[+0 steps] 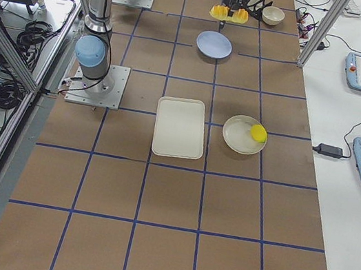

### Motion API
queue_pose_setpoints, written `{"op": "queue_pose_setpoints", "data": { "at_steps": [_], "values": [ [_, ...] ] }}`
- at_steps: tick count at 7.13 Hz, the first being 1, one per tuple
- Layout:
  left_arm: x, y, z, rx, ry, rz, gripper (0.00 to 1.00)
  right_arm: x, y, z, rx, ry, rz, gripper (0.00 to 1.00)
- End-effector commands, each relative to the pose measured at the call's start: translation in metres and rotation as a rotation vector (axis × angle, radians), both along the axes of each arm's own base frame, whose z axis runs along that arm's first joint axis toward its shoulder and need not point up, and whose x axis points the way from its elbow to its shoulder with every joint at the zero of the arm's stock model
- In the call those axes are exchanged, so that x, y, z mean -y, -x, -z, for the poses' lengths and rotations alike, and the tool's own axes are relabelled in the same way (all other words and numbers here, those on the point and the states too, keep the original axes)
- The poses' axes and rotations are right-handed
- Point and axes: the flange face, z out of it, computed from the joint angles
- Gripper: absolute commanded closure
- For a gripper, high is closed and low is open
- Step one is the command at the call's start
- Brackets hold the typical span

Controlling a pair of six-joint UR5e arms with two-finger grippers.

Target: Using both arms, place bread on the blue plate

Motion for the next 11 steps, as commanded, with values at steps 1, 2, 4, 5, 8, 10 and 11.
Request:
{"op": "queue_pose_setpoints", "data": {
  "at_steps": [1,2,4,5,8,10,11],
  "values": [
    [0.004,-0.001,0.003,-0.005,0.027,-0.007,0.31,-0.001,-0.002,0.0,0.001,0.004,0.001,1.0],
    [0.009,-0.008,-0.026,0.007,0.053,-0.043,0.21,0.013,-0.012,0.012,0.004,0.015,0.008,1.0],
    [-0.008,-0.068,-0.093,0.044,-0.054,-0.136,0.16,0.041,-0.06,0.059,0.026,0.058,0.023,1.0],
    [-0.022,-0.102,-0.126,0.132,-0.065,-0.173,0.13,0.057,-0.094,0.1,0.055,0.059,0.033,1.0],
    [-0.073,-0.15,-0.203,0.344,-0.026,-0.212,0.0,0.071,-0.153,0.197,0.04,0.0,-0.021,1.0],
    [-0.096,-0.146,-0.232,0.363,0.014,-0.208,0.0,0.066,-0.16,0.226,0.025,-0.047,-0.041,1.0],
    [-0.106,-0.144,-0.243,0.358,0.025,-0.207,0.0,0.058,-0.165,0.253,0.018,-0.068,-0.051,1.0]
  ]
}}
